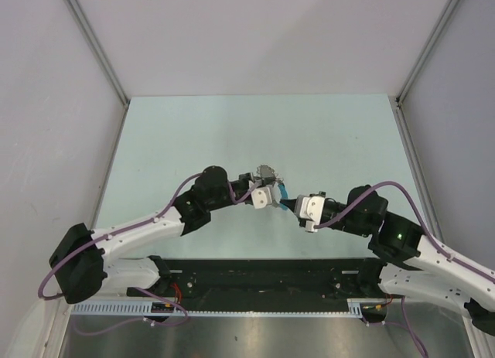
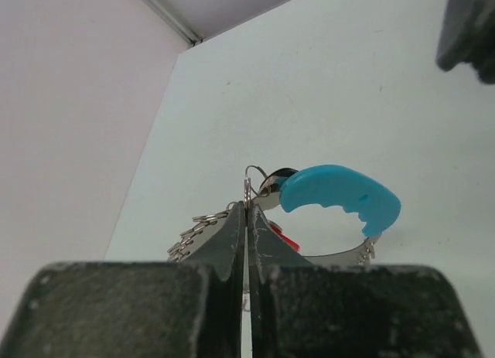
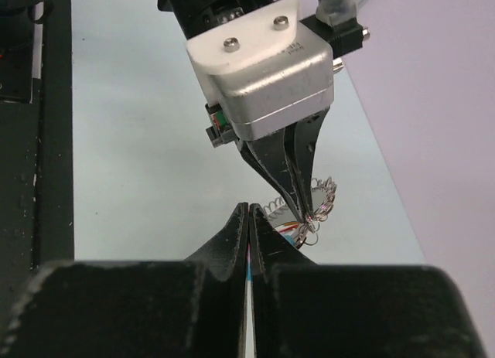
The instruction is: Remove the keys from the keyring
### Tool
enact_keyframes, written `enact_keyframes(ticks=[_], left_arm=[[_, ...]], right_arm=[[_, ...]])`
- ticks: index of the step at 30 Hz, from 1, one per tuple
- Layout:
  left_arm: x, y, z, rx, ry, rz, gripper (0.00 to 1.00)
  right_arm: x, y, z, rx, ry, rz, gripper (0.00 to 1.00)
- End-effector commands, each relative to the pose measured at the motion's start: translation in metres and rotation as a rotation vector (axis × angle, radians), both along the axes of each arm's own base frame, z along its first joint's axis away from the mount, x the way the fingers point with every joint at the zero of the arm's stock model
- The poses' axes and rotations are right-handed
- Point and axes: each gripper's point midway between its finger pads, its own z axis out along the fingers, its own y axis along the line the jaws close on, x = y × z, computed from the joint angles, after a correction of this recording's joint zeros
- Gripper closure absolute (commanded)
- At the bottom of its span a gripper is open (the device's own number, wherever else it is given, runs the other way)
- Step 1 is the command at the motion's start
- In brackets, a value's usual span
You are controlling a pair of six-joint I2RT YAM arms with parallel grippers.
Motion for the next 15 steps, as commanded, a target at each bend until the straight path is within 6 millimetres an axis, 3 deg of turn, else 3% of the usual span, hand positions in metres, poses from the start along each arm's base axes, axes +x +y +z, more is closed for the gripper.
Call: enact_keyframes(ticks=[1, 2, 3, 6, 11, 12, 15], left_arm=[[-0.013, -0.003, 0.048, -0.170, -0.108, -0.060, 1.00], [-0.016, -0.003, 0.048, -0.177, -0.129, -0.074, 1.00], [-0.022, -0.004, 0.049, -0.179, -0.140, -0.109, 1.00], [-0.033, -0.006, 0.051, -0.178, -0.168, -0.173, 1.00], [-0.040, -0.006, 0.055, -0.176, -0.182, -0.206, 1.00], [-0.040, -0.005, 0.056, -0.177, -0.186, -0.207, 1.00], [-0.042, -0.004, 0.057, -0.178, -0.192, -0.212, 1.00]], right_arm=[[0.007, -0.004, 0.026, 0.103, 0.001, -0.062, 0.95], [0.013, -0.008, 0.019, 0.129, 0.039, -0.117, 0.91], [0.014, -0.013, 0.024, 0.168, 0.047, -0.140, 0.79], [0.020, -0.020, 0.030, 0.246, 0.101, -0.174, 0.65], [0.017, -0.017, 0.013, 0.235, 0.262, -0.078, 0.57], [0.027, -0.024, 0.014, 0.273, 0.317, -0.121, 0.56], [0.028, -0.028, 0.018, 0.322, 0.423, -0.076, 0.54]])
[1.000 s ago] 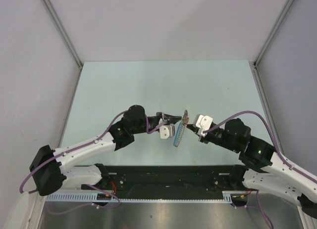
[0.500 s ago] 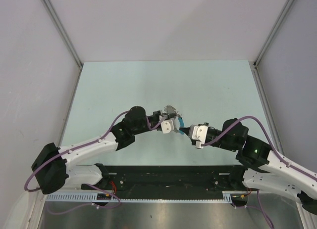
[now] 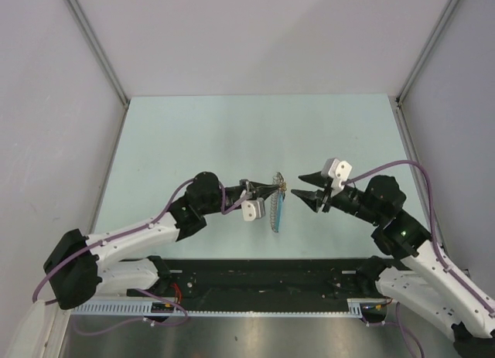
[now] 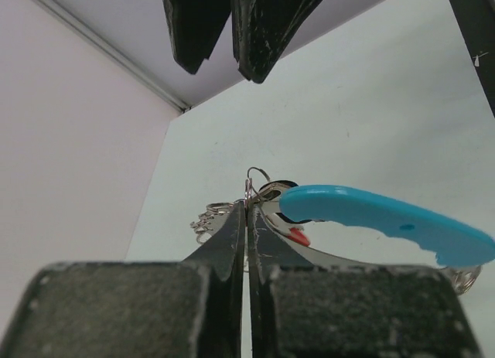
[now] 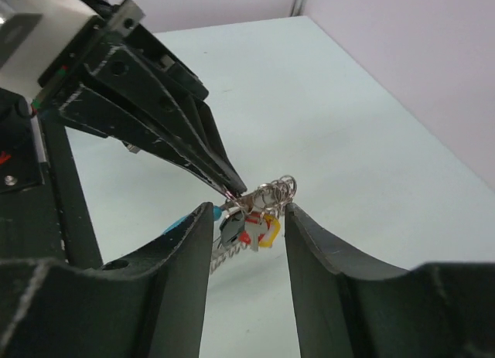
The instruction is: Remove the keys from the keyring
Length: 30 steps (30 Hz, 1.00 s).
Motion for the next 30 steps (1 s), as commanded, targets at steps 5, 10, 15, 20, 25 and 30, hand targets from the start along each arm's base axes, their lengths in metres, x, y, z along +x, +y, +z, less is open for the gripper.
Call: enact_keyframes(ticks=[5, 10, 15, 20, 25, 30], left_arm=[[-0.014, 0.003, 0.048, -0.111, -0.127, -0.055, 1.00], [-0.018, 0.002, 0.052, -0.114, -0.122, -0.078, 1.00], [-0.022, 0.003, 0.057, -0.127, -0.124, -0.088, 1.00], [-0.023, 0.004, 0.059, -0.129, -0.127, -0.092, 1.00], [-0.025, 0.003, 0.061, -0.134, -0.131, -0.103, 1.00], [-0.024, 0.003, 0.063, -0.138, -0.136, -0.101, 1.00]], right_arm=[[-0.010, 0.004, 0.012, 0.217, 0.360, 0.187, 0.52], [-0.011, 0.006, 0.012, 0.259, 0.445, 0.317, 0.55], [-0.017, 0.004, 0.006, 0.217, 0.287, 0.352, 0.55], [-0.015, -0.002, -0.006, 0.200, 0.122, 0.314, 0.54], [-0.010, 0.002, -0.015, 0.191, 0.144, 0.340, 0.55], [-0.010, 0.007, -0.009, 0.202, 0.119, 0.370, 0.53]])
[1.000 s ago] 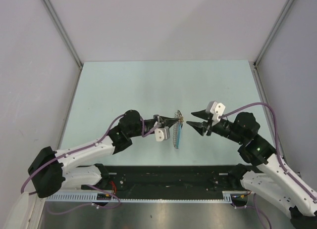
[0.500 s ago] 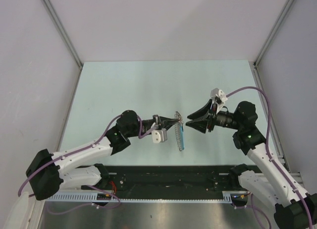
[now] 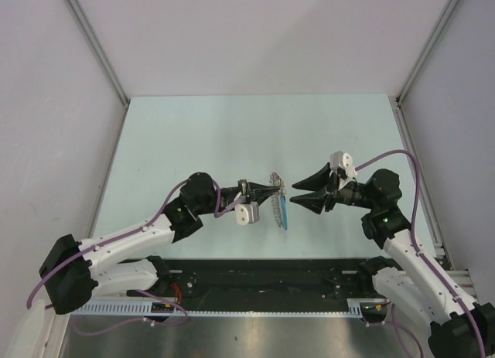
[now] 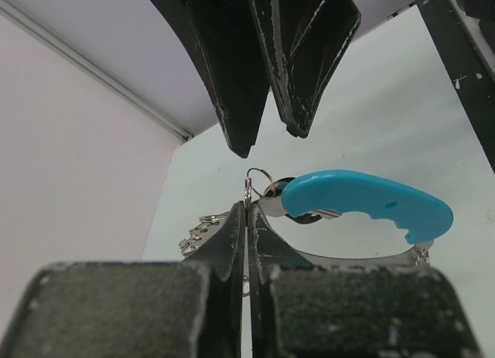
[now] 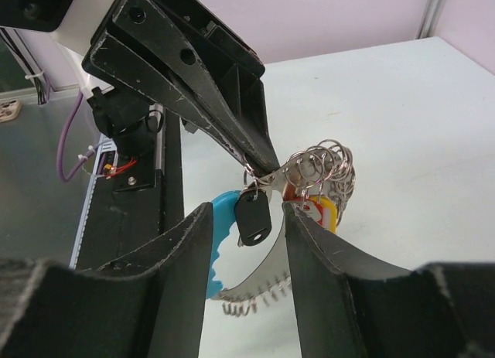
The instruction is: Remove the keys from the keyring
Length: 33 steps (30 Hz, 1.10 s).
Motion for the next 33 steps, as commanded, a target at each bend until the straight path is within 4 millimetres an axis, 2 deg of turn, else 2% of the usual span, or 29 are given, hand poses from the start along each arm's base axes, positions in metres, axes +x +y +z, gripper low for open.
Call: enact_keyframes(ticks=[1, 14, 21, 33], left_arm=[[-0.006, 0.001, 0.042, -0.098, -0.089, -0.024, 1.00], [-0.005, 0.002, 0.043, -0.100, -0.095, -0.016, 1.00], [-0.005, 0.001, 0.042, -0.098, -0.092, -0.015, 1.00], [-0.002, 0.001, 0.041, -0.098, -0.094, -0.006, 1.00]], right_arm=[[-0.001, 0.004, 0.014, 0.029, -0.099, 0.031, 0.53], [0.006, 0.015, 0.005, 0.021, -0.072, 0.035, 0.59], [0.007, 0.017, 0.008, 0.035, -0.064, 0.030, 0.65], [0.005, 0.020, 0.002, 0.026, -0.006, 0.027, 0.74]])
